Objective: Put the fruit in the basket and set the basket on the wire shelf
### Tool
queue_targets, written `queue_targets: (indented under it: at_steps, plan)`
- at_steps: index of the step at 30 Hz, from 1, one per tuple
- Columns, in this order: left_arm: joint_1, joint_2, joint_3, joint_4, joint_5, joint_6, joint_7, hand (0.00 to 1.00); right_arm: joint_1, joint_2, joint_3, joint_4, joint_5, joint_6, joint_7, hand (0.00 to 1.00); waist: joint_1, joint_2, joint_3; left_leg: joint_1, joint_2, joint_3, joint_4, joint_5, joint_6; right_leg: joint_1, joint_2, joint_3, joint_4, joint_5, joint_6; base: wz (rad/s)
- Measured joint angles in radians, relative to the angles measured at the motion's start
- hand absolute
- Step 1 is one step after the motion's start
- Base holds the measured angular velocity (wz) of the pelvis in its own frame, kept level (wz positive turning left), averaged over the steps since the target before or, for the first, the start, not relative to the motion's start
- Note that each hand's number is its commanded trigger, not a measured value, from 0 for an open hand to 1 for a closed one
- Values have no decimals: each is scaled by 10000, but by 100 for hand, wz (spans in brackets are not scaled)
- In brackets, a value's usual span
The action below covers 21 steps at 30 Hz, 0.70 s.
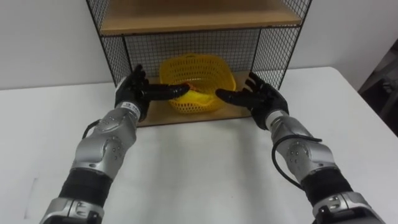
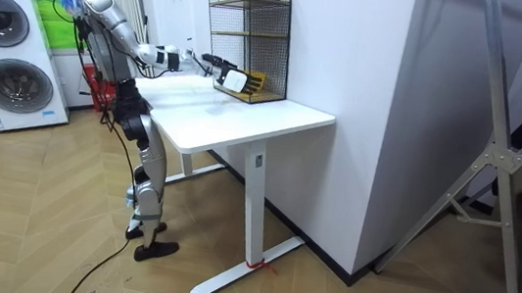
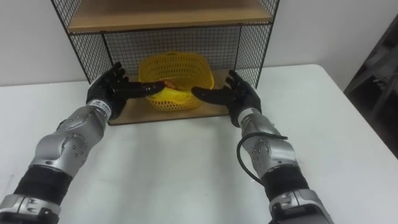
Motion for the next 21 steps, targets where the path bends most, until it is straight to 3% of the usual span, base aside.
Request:
queue_targets:
  at_steps: [9,17,21]
  plan:
    - [501,226,13,-1592,71,-9,188,0,61,-219,-85,-1197,-230,0,46,0,3,-164,18,220,32,-6,-204,59,-42,131,39,10,-16,4,-25,0]
    - [790,210,20,-2265,270,-18,163,0,513,-227,-197,-2123,-1152,17,143,0,9,-218,10,211,38,-12,-225,59,-42,106,45,-41,-15,4,-26,0]
    - [1149,141,18,-3359,207,-27,79,0,789,-234,-301,-2727,-1277,22,266,0,0,-229,3,208,40,-15,-244,59,-42,83,45,-16,-14,4,-26,0]
